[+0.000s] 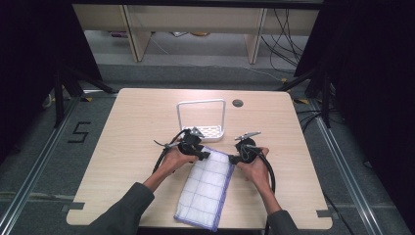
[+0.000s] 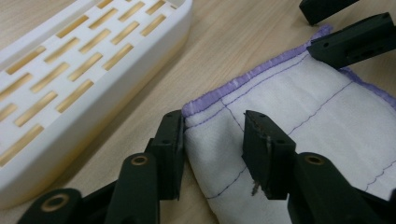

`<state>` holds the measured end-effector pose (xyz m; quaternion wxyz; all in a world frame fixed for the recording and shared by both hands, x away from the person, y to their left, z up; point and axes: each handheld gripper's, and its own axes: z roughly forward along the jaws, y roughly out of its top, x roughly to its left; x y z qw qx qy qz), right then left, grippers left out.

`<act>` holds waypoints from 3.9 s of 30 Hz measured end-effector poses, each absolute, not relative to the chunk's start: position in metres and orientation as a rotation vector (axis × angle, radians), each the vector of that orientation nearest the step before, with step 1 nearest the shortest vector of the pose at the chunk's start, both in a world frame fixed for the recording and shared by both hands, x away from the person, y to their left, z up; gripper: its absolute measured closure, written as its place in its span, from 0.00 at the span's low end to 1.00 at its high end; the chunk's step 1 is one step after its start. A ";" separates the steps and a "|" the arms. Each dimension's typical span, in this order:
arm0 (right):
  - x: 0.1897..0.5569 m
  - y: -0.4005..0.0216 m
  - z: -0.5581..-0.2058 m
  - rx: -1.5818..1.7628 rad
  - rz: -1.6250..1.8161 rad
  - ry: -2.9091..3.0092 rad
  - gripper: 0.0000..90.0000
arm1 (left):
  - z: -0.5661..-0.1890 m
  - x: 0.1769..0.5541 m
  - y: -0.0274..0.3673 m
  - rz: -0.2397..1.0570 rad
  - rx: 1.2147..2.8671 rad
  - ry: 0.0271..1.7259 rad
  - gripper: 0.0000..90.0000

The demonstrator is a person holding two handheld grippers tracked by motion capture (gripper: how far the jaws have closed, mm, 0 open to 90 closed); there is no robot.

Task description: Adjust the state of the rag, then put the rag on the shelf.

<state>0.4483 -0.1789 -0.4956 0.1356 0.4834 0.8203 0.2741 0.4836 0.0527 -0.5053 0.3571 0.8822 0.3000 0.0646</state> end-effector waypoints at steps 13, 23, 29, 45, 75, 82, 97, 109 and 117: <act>0.445 -0.180 -0.498 1.391 0.911 2.443 0.90 | -0.505 0.477 0.051 0.176 2.281 0.719 0.92; 0.441 -0.181 -0.494 1.380 0.950 2.440 0.96 | -0.496 0.471 0.055 0.189 2.221 0.740 0.94; 0.439 -0.182 -0.482 1.336 1.002 2.417 0.96 | -0.482 0.466 0.062 0.199 2.178 0.733 0.94; 0.422 -0.172 -0.435 1.181 1.167 2.366 0.97 | -0.432 0.446 0.094 0.207 2.058 0.698 0.94; 0.420 -0.154 -0.289 0.934 1.299 2.206 0.97 | -0.309 0.423 0.121 0.273 1.893 0.641 0.94; 0.437 -0.148 -0.275 0.952 1.317 2.188 0.97 | -0.300 0.439 0.123 0.288 1.881 0.677 0.94; 0.465 -0.143 -0.258 0.976 1.367 2.150 0.97 | -0.279 0.465 0.128 0.295 1.832 0.706 0.94; 0.480 -0.143 -0.237 0.980 1.379 2.107 0.97 | -0.258 0.483 0.129 0.308 1.784 0.741 0.94; 0.495 -0.141 -0.230 1.005 1.378 2.097 0.97 | -0.253 0.498 0.127 0.328 1.783 0.762 0.94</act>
